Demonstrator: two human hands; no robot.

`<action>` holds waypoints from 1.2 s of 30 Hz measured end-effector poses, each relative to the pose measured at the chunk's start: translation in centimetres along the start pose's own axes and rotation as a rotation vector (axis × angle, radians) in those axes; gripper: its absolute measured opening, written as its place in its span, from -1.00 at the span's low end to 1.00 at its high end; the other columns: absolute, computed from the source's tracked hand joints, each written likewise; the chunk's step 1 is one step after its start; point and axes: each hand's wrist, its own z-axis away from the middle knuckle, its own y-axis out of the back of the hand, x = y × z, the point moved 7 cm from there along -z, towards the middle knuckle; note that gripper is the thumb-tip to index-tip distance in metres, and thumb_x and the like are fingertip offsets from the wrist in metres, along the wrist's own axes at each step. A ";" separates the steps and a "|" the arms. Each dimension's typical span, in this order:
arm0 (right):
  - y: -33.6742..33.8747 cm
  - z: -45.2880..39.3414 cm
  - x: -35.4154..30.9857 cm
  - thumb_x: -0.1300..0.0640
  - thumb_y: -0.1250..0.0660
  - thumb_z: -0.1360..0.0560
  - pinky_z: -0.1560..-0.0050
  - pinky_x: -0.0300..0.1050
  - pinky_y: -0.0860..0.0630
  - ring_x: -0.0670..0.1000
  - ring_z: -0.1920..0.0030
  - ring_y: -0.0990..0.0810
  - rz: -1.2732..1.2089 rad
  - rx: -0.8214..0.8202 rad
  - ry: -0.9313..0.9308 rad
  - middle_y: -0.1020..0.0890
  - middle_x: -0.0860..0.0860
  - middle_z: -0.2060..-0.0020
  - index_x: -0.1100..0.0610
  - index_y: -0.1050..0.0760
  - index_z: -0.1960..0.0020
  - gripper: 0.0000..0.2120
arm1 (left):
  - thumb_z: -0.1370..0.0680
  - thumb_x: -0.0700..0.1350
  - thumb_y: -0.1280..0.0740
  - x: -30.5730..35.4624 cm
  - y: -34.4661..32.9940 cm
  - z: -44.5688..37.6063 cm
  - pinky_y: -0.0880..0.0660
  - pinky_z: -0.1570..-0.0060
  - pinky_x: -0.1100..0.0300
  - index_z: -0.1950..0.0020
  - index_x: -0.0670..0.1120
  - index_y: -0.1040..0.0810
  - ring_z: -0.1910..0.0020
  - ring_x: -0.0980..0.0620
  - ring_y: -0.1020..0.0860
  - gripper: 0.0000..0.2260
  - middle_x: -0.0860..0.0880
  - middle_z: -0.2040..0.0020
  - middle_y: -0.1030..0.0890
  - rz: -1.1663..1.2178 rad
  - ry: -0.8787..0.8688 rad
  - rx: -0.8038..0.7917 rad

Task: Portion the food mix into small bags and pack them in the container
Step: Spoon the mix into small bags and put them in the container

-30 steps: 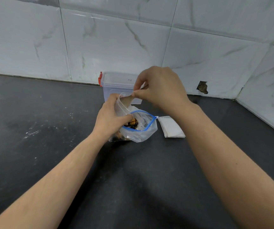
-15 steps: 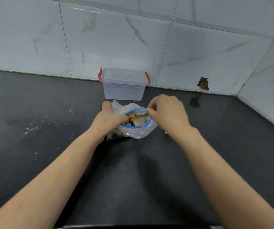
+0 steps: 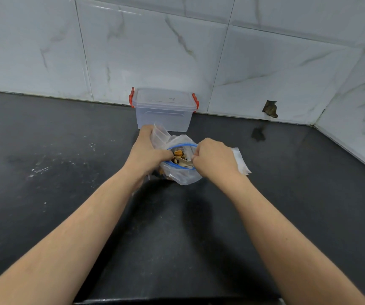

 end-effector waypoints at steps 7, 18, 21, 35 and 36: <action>-1.6 -0.2 3.2 0.24 -0.27 -0.52 0.37 -0.17 -0.32 0.02 0.36 -0.40 -0.473 -0.150 -0.203 -0.48 0.10 0.34 0.27 -0.57 0.16 -0.84 | -0.36 -0.25 -0.44 0.1 0.2 0.3 -0.56 0.01 -0.02 -0.27 -0.02 -0.30 -0.08 -0.08 -0.53 -0.45 -0.08 -0.15 -0.49 -0.111 -0.028 0.009; 1.6 1.8 5.2 0.23 -0.29 -0.52 0.57 -0.33 -0.19 -0.08 0.48 -0.26 -0.725 -0.142 -0.216 -0.41 -0.01 0.51 0.07 -0.60 0.30 -0.75 | -0.35 -0.18 -0.50 -0.2 1.2 0.3 -0.52 -0.04 0.03 -0.23 0.00 -0.35 -0.09 -0.03 -0.53 -0.47 -0.02 -0.12 -0.53 -0.128 -0.089 0.089; 3.4 2.0 5.4 0.23 -0.26 -0.51 0.63 -0.33 -0.09 -0.08 0.49 -0.21 -0.704 -0.157 -0.198 -0.39 -0.02 0.50 0.09 -0.66 0.19 -0.78 | -0.35 -0.16 -0.51 -0.1 1.3 0.4 -0.51 -0.03 0.05 -0.24 0.01 -0.35 -0.09 -0.02 -0.52 -0.46 -0.01 -0.13 -0.53 -0.131 -0.101 0.094; 9.0 0.9 -3.0 0.08 -0.35 -0.47 0.25 -0.19 -0.36 -0.04 0.31 -0.49 -0.272 0.113 0.195 -0.59 -0.04 0.37 0.12 -0.66 0.14 -0.86 | -0.31 -0.19 -0.48 1.5 0.9 1.0 -0.49 -0.04 0.02 -0.15 0.09 -0.33 -0.07 -0.01 -0.51 -0.48 0.01 -0.10 -0.53 -0.141 -0.201 0.081; 9.3 1.4 -4.1 0.06 -0.34 -0.47 0.23 -0.18 -0.36 -0.02 0.24 -0.52 -0.167 0.178 0.251 -0.64 -0.05 0.30 0.06 -0.66 0.13 -0.86 | -0.31 -0.19 -0.48 1.5 0.9 1.0 -0.50 -0.03 0.03 -0.15 0.09 -0.34 -0.06 0.00 -0.51 -0.48 0.01 -0.09 -0.53 -0.137 -0.205 0.078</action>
